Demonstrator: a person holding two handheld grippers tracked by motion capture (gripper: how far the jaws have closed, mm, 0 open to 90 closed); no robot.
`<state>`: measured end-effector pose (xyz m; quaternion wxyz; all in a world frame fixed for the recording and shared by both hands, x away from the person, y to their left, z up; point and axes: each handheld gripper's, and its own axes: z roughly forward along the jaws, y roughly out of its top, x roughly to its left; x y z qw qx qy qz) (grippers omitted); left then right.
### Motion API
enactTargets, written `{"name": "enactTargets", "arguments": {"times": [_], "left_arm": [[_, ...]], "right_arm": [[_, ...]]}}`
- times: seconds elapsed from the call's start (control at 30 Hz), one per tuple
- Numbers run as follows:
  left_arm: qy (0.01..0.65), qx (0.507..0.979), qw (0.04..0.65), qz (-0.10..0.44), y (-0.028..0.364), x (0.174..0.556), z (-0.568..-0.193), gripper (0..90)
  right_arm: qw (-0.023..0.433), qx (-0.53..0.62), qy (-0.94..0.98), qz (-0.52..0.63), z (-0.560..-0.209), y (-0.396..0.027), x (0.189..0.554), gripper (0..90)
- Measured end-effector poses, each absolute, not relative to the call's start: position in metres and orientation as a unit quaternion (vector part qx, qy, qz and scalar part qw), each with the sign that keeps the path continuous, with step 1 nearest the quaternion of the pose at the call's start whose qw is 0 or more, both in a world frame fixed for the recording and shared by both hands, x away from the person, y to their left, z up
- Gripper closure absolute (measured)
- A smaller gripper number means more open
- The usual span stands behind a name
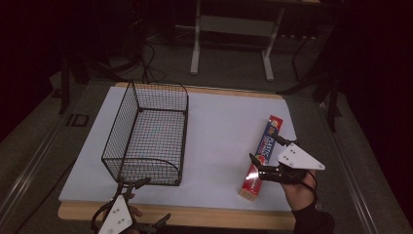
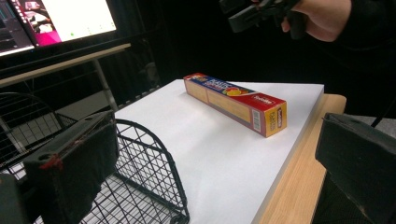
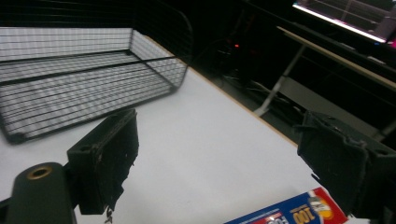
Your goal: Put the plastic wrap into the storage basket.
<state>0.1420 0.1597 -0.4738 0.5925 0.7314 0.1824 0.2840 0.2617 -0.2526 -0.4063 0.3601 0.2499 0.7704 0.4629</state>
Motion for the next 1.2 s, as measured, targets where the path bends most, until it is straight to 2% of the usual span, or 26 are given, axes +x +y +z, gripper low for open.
{"name": "enactTargets", "arguments": {"times": [0.4,0.6,0.7,0.87,1.2], "left_arm": [[0.182,0.732,0.593,0.283,0.159,0.141,-0.474,0.1],[0.181,0.732,0.593,0.282,0.159,0.141,-0.474,0.1],[0.18,0.732,0.594,0.281,0.159,0.141,-0.474,0.1],[0.179,0.732,0.594,0.281,0.159,0.141,-0.473,0.1],[0.18,0.731,0.595,0.281,0.159,0.141,-0.473,0.1]], "right_arm": [[0.367,0.321,0.755,0.438,-0.403,-0.244,0.293,10.0],[0.353,0.374,0.748,0.42,-0.405,-0.247,0.309,9.9],[0.332,0.41,0.744,0.409,-0.406,-0.251,0.317,9.9],[0.362,0.469,0.712,0.377,-0.411,-0.251,0.329,9.9],[0.292,0.531,0.722,0.333,-0.42,-0.253,0.349,10.0]]}}
